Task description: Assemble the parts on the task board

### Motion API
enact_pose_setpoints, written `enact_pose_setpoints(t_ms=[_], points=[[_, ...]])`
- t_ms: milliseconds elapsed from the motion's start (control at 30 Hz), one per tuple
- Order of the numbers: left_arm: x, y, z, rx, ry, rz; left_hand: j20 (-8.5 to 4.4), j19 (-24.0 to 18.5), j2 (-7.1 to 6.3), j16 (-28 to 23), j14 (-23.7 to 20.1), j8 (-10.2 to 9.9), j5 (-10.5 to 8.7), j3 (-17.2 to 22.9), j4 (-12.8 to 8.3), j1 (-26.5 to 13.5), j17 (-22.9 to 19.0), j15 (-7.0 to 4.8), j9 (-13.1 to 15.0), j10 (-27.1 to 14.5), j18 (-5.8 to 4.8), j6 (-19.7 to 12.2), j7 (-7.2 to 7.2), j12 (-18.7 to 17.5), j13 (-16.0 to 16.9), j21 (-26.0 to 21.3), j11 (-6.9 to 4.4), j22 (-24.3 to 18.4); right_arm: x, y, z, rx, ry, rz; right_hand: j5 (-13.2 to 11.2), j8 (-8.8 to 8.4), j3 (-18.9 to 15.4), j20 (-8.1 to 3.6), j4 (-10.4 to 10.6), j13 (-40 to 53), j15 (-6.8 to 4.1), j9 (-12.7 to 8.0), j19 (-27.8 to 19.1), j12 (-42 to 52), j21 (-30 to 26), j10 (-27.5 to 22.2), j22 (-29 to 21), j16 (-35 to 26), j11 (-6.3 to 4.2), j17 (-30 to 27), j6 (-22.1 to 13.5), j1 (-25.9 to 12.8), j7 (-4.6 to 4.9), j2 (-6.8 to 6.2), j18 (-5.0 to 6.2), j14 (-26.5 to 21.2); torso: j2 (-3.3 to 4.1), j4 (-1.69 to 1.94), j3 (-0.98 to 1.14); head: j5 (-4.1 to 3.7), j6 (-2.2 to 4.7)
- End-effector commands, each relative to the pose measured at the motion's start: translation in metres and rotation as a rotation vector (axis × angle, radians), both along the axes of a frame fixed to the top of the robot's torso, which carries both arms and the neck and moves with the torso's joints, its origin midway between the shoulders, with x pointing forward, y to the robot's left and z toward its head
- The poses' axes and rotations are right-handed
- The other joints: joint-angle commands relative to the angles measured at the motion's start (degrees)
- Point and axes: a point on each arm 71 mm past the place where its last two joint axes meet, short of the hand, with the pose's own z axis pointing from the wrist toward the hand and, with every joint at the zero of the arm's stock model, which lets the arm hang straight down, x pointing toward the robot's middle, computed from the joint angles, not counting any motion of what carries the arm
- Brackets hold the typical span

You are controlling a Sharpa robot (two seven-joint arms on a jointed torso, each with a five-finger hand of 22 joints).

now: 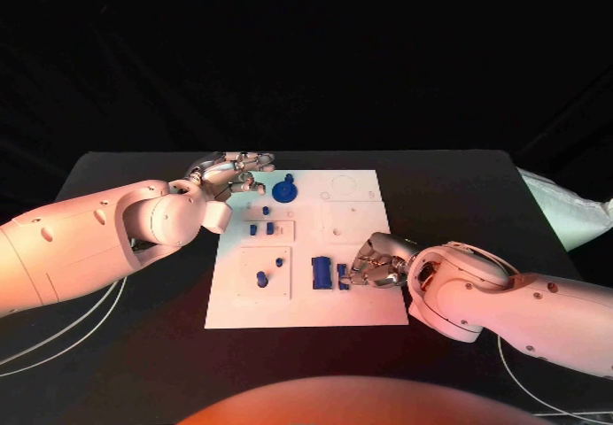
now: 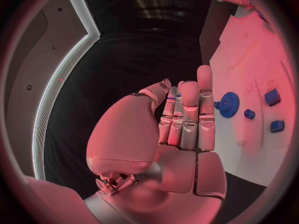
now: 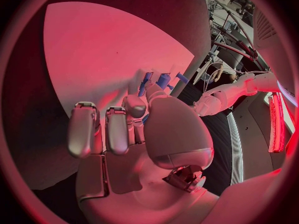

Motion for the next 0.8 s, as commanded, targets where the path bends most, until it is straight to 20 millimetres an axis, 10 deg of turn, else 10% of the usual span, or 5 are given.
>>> enact_pose_setpoints(t_ms=[33,367,567,700,800], points=[[0.0,-0.003,0.001,-0.007,-0.007,-0.022,0.17,-0.3,0.01,-0.2,-0.5,0.3,0.05,0.1,-0.4,0.4,-0.1,-0.08,0.0,-0.6,0.64,-0.5,-0.01,0.4,-0.1,-0.3,-0.01,-0.1,-0.001,0.0,-0.002,-0.015,-0.004,0.011,0.2,-0.32,-0.5,-0.1,-0.1,0.0,-0.34,-0.2,0.1,0.1,0.1,0.4,0.1,0.1,-0.09,0.0,0.2,0.4,0.31,0.13,-0.36,3.2,-0.12,0.05,0.01,0.02,0.08],[0.002,-0.001,-0.001,-0.013,-0.002,-0.014,0.2,-0.3,0.01,-0.3,-0.6,0.3,0.01,-0.1,-0.3,0.2,-0.3,-0.04,0.0,-0.6,0.62,-0.6,0.04,0.5,-0.1,-0.3,0.04,-0.1,0.006,-0.009,0.014,0.212,0.005,-0.009,1.6,-1.7,-3.8,0.08,1.4,-1.1,0.11,-0.5,-0.7,-1.7,-0.7,-0.6,-1.5,-0.7,0.56,-1.0,-1.9,-1.0,1.11,0.09,-0.08,3.0,-0.79,-0.06,-0.08,-0.3,0.59],[0.004,0.001,-0.008,-0.062,0.036,0.033,0.42,-1.6,-0.19,-3.0,-3.7,0.6,0.0,-0.7,-0.1,-0.6,-4.2,0.2,0.0,-0.9,0.56,-0.6,0.04,1.1,-0.1,-1.5,0.11,-0.7,0.039,-0.024,0.033,0.425,-0.01,-0.038,2.1,-3.27,-2.6,0.71,-2.0,-2.8,0.78,-1.0,-2.0,-4.4,-2.3,-2.8,-4.0,-2.1,1.4,-2.6,-4.6,5.3,2.2,2.12,0.41,2.5,-2.01,-0.39,-0.49,-0.43,1.86],[0.007,0.005,-0.012,-0.074,0.027,0.061,0.73,-4.3,-0.18,-6.3,-6.9,1.2,-0.01,-1.5,0.0,-1.0,-6.1,0.41,0.0,-1.0,0.6,-0.2,-0.21,1.8,-0.2,-4.1,0.11,-2.3,0.065,-0.037,0.042,0.55,-0.042,-0.089,1.2,-3.99,-2.0,1.11,-3.8,-8.9,1.27,-1.3,-5.3,-13.2,-6.4,-7.5,-11.0,-6.8,1.97,-8.2,-5.7,7.9,2.86,2.53,1.69,1.0,-2.88,-0.34,-0.74,-0.79,3.23],[0.009,0.008,-0.013,-0.086,-0.015,0.073,0.86,-6.8,0.52,-11.5,-8.9,2.0,0.03,-1.7,0.1,-0.9,-8.8,0.51,0.1,-0.8,0.72,0.9,-0.84,1.8,-0.5,-6.9,-0.35,-4.3,0.088,-0.049,0.045,0.681,-0.054,-0.161,0.8,-5.25,-0.3,1.94,-5.2,-18.3,2.18,-1.9,-14.6,-25.8,-19.2,-14.8,-30.0,-21.3,3.05,-23.7,-7.9,10.2,4.07,3.24,4.81,-4.5,-3.54,-0.49,-0.96,-0.84,4.41]])
